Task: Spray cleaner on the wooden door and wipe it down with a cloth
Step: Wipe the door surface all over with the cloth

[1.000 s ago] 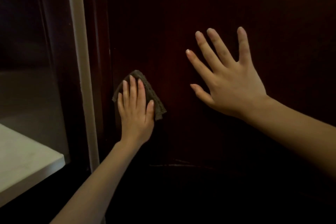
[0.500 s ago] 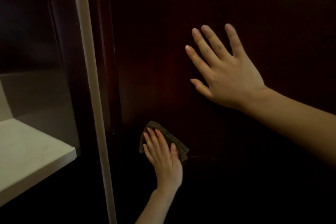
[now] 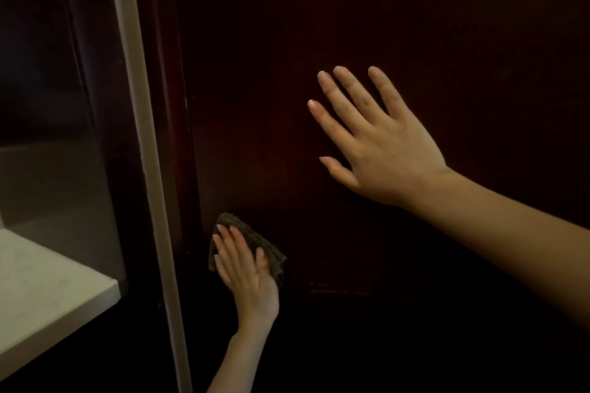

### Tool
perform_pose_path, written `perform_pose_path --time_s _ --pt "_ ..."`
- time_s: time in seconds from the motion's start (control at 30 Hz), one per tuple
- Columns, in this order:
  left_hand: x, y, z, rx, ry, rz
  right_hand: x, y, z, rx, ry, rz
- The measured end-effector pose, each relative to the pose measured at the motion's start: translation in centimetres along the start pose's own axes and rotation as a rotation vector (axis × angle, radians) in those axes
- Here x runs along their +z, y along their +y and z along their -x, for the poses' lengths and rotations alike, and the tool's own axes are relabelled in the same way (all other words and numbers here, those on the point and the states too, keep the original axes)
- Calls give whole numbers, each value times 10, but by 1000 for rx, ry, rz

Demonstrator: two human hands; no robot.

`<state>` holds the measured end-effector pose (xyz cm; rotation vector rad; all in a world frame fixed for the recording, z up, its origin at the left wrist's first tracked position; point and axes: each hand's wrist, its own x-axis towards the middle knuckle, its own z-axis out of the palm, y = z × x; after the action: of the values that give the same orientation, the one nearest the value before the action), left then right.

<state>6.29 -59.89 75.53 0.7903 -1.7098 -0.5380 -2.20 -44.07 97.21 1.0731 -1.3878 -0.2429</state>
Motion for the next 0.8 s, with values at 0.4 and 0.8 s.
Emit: perform_pose_path --time_s 0.4,0.8 --pt "-1 12 6 95 -73 -76 -1 0 0 4 -4 19" --pt "0 -18 25 -348 -147 -65 -1 0 0 3 -11 46"
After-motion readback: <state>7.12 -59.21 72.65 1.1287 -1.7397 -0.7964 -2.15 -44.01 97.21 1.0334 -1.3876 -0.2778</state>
